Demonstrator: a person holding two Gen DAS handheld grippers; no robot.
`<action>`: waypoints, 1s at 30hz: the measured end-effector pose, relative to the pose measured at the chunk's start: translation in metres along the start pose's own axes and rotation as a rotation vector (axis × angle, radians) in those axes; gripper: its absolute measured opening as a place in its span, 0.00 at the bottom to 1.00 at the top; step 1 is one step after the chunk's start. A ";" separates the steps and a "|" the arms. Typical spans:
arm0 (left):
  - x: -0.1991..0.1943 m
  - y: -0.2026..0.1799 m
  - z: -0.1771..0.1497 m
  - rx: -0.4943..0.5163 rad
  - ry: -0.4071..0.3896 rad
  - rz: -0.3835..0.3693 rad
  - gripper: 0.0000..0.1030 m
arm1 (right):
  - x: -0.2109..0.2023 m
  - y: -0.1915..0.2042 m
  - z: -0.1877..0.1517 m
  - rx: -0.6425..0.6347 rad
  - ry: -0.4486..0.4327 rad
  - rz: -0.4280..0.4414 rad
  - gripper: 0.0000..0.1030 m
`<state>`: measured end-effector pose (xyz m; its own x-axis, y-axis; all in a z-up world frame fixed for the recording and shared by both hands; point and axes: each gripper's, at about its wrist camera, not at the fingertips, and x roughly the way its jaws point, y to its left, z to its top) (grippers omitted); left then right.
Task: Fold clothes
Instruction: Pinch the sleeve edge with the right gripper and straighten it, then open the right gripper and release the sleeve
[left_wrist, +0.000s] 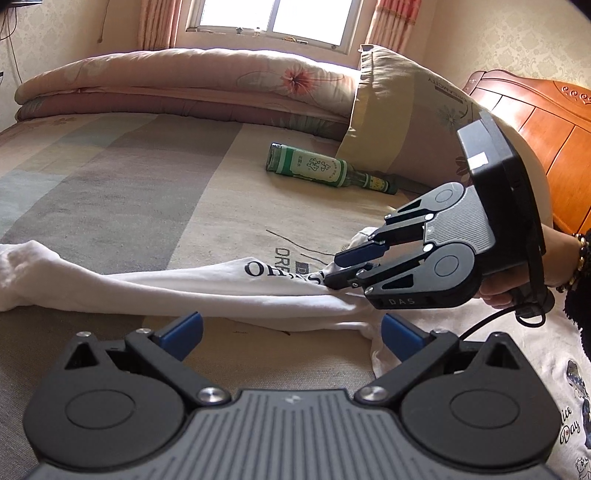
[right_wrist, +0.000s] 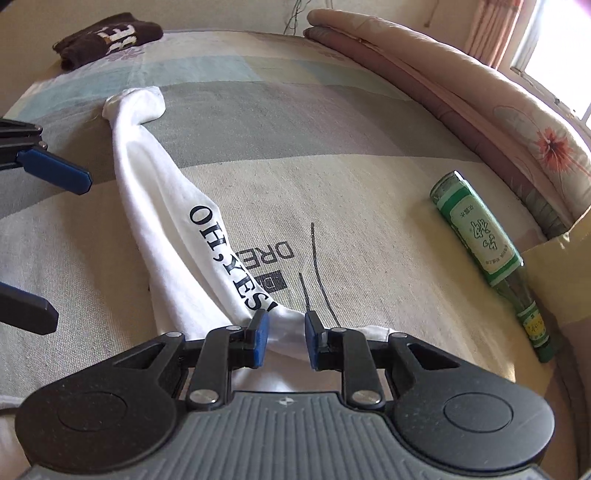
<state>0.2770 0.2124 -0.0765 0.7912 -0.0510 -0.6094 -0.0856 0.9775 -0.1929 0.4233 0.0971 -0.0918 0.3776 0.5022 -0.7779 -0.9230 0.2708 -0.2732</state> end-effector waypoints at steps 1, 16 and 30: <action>0.001 0.000 0.000 0.001 0.002 0.001 0.99 | 0.001 0.001 0.003 -0.035 0.003 0.002 0.33; 0.002 0.002 -0.002 -0.013 0.004 0.004 0.99 | 0.008 -0.033 0.023 0.089 -0.038 0.053 0.06; -0.002 0.011 -0.001 -0.052 -0.010 0.018 0.99 | -0.012 -0.091 0.012 0.378 -0.098 -0.108 0.18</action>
<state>0.2738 0.2230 -0.0788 0.7956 -0.0313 -0.6051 -0.1307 0.9663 -0.2218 0.5039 0.0766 -0.0508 0.4935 0.5253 -0.6933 -0.7924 0.6002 -0.1093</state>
